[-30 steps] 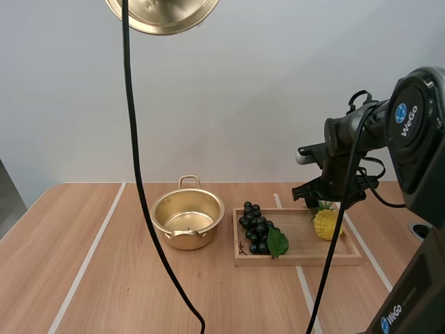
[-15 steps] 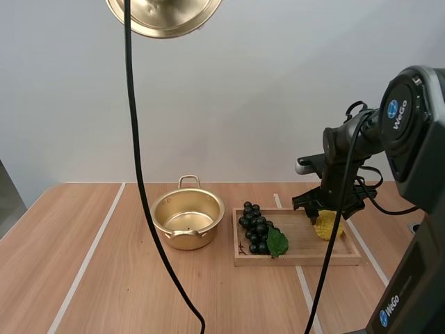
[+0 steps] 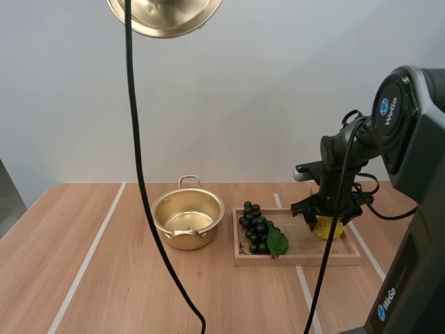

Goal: Open the pot, put the pineapple inside, and close it

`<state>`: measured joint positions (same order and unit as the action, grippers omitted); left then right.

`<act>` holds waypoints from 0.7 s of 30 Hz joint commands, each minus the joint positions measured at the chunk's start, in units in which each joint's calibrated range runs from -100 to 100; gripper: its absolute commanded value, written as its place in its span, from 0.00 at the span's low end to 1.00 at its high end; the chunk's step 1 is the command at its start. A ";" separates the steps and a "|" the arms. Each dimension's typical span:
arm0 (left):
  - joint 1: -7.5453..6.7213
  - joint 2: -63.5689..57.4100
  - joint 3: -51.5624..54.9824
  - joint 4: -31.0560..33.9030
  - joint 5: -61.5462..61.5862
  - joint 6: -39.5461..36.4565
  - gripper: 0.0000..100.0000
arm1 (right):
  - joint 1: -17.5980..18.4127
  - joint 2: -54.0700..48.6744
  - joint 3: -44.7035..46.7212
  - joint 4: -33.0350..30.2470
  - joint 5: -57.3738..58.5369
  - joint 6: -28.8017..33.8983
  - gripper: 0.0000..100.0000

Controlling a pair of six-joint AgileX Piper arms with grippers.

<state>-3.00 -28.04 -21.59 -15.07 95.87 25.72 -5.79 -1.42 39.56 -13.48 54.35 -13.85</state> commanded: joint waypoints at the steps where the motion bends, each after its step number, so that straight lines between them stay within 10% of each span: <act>1: -0.05 0.02 -0.50 -1.19 -0.33 -0.22 0.00 | -0.15 -0.19 0.21 -0.57 -1.56 0.12 1.00; 21: -0.05 0.02 -0.50 -1.19 0.66 -0.22 0.00 | -0.15 2.76 0.21 -1.38 -2.14 0.12 1.00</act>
<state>-3.00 -28.04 -21.59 -15.07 97.90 25.72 -5.79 1.59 39.56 -14.40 52.47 -13.85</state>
